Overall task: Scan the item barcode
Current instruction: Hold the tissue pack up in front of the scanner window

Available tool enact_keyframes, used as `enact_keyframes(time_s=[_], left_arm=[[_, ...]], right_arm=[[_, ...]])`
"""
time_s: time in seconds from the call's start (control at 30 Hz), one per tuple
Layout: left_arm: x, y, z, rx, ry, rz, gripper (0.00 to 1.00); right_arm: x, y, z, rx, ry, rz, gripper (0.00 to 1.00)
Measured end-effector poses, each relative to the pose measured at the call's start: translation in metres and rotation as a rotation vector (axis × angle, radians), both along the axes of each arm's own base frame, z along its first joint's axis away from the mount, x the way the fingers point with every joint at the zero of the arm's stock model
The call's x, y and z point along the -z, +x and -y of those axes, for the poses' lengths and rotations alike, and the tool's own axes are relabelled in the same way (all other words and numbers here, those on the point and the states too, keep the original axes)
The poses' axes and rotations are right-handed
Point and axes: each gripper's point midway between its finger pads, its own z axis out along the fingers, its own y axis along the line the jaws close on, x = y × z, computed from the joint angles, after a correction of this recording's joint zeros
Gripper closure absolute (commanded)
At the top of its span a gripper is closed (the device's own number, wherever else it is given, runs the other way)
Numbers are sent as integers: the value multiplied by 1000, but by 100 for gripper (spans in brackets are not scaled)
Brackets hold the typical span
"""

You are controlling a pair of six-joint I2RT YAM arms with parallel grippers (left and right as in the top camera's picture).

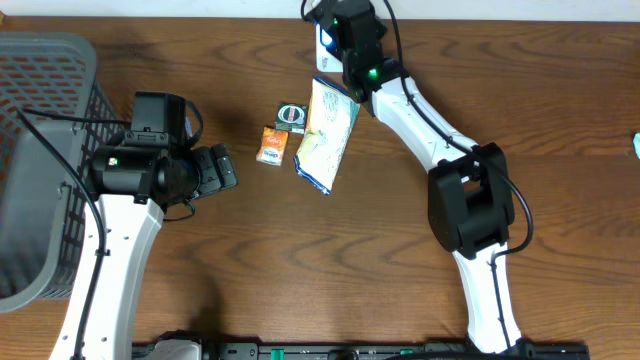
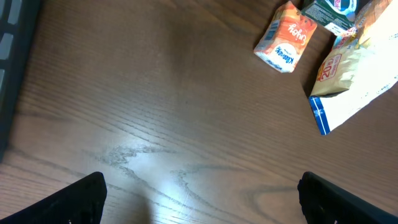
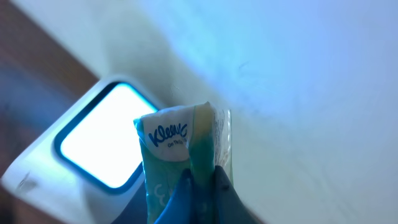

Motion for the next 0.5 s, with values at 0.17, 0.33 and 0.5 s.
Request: enact_keyframes(time_s=[0.17, 0.33, 0.5], left_arm=[[0, 0, 0, 0, 0, 0, 2], [0, 0, 0, 0, 0, 0, 2], [0, 0, 0, 0, 0, 0, 2]], right_arm=[[-13, 8, -6, -85, 17, 52, 99], [-21, 14, -12, -127, 33, 99, 98], [-7, 17, -17, -147, 31, 93, 99]])
